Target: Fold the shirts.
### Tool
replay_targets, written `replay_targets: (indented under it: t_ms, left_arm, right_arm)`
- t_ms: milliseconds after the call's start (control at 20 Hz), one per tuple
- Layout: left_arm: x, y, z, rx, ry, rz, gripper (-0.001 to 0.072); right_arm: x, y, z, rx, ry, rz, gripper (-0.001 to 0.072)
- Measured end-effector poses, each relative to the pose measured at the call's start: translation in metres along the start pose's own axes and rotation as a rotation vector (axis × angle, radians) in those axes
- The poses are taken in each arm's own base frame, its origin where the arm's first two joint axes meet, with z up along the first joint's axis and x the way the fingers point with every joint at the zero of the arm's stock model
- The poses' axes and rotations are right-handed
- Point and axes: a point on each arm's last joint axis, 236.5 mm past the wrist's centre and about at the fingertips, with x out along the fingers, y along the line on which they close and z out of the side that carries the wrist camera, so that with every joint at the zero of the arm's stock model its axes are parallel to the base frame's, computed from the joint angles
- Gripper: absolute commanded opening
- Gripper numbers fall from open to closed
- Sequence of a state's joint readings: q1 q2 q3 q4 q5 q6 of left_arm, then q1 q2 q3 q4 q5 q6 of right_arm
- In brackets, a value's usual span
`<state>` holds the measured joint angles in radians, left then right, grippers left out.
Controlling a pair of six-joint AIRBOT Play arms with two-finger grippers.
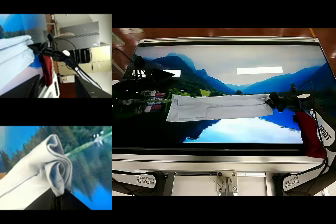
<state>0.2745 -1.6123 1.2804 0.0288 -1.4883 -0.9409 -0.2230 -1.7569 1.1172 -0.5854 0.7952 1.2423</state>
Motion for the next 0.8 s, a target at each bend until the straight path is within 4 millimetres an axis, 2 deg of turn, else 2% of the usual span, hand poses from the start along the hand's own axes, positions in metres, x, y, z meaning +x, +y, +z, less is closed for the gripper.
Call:
replay_targets:
  t_ms: [100, 200, 300, 400, 550, 650, 800]
  left_arm:
    - [0.007, -0.003, -0.005, 0.011, 0.018, -0.011, 0.0273]
    - [0.017, -0.005, -0.011, 0.038, 0.04, -0.017, 0.0036]
    - [0.034, -0.001, -0.021, 0.07, 0.076, -0.002, 0.0038]
    - [0.059, 0.014, -0.035, 0.106, 0.115, 0.065, 0.0037]
    - [0.104, 0.04, -0.06, 0.158, 0.181, 0.173, 0.0037]
    - [0.134, 0.053, -0.083, 0.188, 0.229, 0.219, 0.0037]
    - [0.176, 0.069, -0.118, 0.221, 0.288, 0.266, 0.0037]
  right_arm:
    - [-0.002, 0.006, -0.001, -0.008, 0.004, 0.016, 0.0059]
    - [-0.011, 0.018, -0.002, -0.041, 0.006, 0.039, 0.0059]
    - [-0.026, 0.036, -0.002, -0.083, -0.002, 0.068, 0.0059]
    - [-0.048, 0.061, -0.002, -0.133, -0.022, 0.103, 0.0059]
    - [-0.092, 0.106, -0.009, -0.21, -0.055, 0.167, 0.0059]
    - [-0.124, 0.135, -0.02, -0.245, -0.072, 0.21, 0.0059]
    - [-0.17, 0.169, -0.04, -0.282, -0.098, 0.249, 0.0059]
